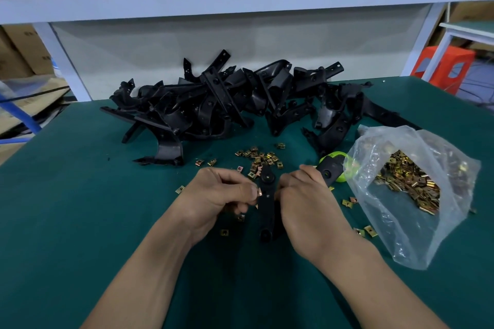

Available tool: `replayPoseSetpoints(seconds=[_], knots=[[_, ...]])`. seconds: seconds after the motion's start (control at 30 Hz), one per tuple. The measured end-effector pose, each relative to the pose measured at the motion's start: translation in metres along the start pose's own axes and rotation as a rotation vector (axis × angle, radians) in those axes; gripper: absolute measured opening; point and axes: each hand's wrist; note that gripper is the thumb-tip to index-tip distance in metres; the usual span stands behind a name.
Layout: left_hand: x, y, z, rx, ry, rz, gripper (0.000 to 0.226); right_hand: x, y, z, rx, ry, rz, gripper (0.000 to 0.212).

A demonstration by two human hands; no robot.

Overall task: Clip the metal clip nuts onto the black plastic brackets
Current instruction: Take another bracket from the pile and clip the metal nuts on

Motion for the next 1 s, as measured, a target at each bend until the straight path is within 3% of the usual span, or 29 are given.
replayPoseSetpoints(seconds=[0.17, 0.3, 0.5, 0.8, 0.9, 1.0], knots=[[-0.004, -0.003, -0.003, -0.01, 0.011, 0.105, 0.018, 0.001, 0.001, 0.0, -0.016, 0.004, -0.012, 0.017], [0.005, 0.003, 0.0, -0.013, -0.117, 0.008, 0.015, 0.001, -0.001, 0.002, -0.001, 0.013, 0.002, 0.018], [0.011, 0.008, 0.001, -0.039, -0.112, -0.176, 0.022, 0.003, 0.002, 0.003, -0.001, 0.017, 0.015, 0.016], [0.011, 0.009, 0.005, 0.021, -0.151, -0.153, 0.035, 0.004, 0.002, 0.005, -0.006, 0.008, 0.029, 0.016], [0.013, 0.009, 0.004, 0.02, -0.162, -0.109, 0.027, 0.005, 0.001, 0.004, 0.009, 0.019, 0.05, 0.017], [0.026, 0.011, 0.006, 0.019, -0.277, -0.079, 0.013, 0.005, 0.002, 0.006, 0.027, 0.05, 0.065, 0.015]])
Point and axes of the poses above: each hand's wrist, its own z-axis towards the middle knuckle, its own x-axis out of the palm, y = z × x, and after that the axes turned 8 degrees about y, right-handed
